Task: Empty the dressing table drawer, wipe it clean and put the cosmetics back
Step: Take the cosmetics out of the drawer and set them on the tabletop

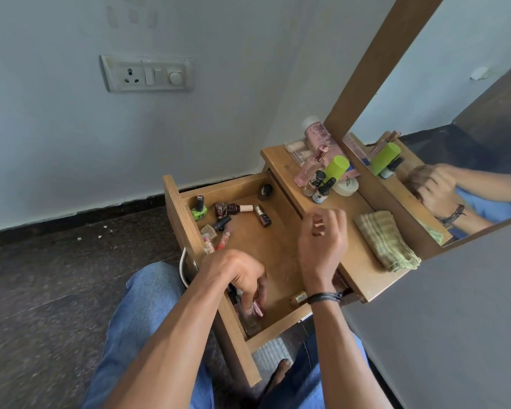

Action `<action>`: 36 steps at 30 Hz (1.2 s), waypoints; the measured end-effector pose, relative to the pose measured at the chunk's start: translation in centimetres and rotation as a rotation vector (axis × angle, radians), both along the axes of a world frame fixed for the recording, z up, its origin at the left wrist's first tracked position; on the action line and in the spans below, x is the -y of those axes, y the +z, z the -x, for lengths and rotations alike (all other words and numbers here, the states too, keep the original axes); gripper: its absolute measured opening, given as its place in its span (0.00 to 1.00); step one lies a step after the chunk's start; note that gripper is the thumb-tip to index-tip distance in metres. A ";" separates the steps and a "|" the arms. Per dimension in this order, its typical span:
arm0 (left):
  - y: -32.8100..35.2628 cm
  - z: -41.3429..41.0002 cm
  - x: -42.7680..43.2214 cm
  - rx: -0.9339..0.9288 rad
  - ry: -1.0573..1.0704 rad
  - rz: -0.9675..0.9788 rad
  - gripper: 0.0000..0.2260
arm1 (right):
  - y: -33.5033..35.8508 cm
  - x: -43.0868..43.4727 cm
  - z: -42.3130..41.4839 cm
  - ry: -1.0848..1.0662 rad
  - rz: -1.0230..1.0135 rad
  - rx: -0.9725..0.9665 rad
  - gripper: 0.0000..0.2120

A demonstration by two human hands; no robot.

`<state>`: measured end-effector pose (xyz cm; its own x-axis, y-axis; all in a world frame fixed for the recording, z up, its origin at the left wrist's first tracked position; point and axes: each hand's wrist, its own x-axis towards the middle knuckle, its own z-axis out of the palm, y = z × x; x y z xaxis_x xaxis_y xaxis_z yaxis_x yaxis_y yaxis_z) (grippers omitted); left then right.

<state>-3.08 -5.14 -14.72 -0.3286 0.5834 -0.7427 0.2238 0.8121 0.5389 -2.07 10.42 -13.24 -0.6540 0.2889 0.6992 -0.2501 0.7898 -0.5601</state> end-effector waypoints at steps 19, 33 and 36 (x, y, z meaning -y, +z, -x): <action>-0.1 0.4 0.4 -0.031 0.103 -0.101 0.17 | -5.3 3.5 4.3 0.133 -0.219 0.798 0.14; -0.3 0.4 0.4 -0.034 0.051 -0.041 0.15 | 3.7 0.0 -1.3 -0.051 0.340 0.236 0.07; -0.3 0.4 0.1 -0.070 0.041 -0.053 0.17 | 4.4 -2.3 -0.7 -0.184 0.416 0.209 0.08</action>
